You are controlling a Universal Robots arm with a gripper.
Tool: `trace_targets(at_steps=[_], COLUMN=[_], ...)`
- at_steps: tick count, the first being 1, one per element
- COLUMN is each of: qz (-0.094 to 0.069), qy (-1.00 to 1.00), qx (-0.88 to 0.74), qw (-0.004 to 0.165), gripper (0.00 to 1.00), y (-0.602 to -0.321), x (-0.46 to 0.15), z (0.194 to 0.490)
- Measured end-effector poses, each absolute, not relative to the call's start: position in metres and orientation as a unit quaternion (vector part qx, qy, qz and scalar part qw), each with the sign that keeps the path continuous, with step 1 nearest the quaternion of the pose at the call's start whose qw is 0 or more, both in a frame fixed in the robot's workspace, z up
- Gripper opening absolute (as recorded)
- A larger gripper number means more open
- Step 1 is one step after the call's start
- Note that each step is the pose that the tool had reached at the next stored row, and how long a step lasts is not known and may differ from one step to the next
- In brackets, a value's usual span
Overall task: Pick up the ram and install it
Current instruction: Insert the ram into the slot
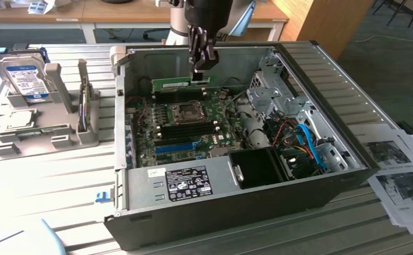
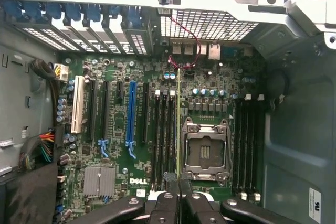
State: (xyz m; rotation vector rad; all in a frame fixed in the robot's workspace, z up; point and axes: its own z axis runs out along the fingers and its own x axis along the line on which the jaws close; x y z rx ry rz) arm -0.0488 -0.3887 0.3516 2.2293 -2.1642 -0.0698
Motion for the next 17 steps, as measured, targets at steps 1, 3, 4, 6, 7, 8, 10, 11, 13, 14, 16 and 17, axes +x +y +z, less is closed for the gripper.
trace_targets(at_steps=[1, 3, 4, 6, 7, 8, 10, 11, 13, 14, 16, 17], qz=[-0.022, -0.022, -0.022, -0.022, -0.022, -0.022, -0.022, -0.022, -0.022, -0.022, -0.022, -0.022], qy=[-0.696, -0.696, -0.696, -0.696, -0.696, -0.696, -0.696, -0.696, -0.696, -0.696, -0.696, -0.696], qx=[0.717, 0.717, 0.717, 0.717, 0.717, 0.717, 0.717, 0.717, 0.717, 0.717, 0.717, 0.717], qw=[0.017, 0.017, 0.017, 0.017, 0.017, 0.017, 0.017, 0.017, 0.017, 0.017, 0.017, 0.017], gripper=[0.11, 0.11, 0.11, 0.11, 0.11, 0.11, 0.11, 0.11, 0.11, 0.11, 0.11, 0.11], y=[-0.3887, -0.3887, -0.3887, -0.3887, -0.3887, -0.3887, -0.3887, -0.3887, -0.3887, -0.3887, -0.3887, -0.3887], x=[-0.0488, -0.0488, -0.0488, -0.0488, -0.0488, -0.0488, -0.0488, -0.0488, -0.0488, -0.0488, -0.0488, -0.0488], z=[0.351, 0.3496, 0.3489, 0.3477, 0.3471, 0.3467, 0.3457, 0.3453, 0.3446, 0.3442, 0.3435, 0.3432])
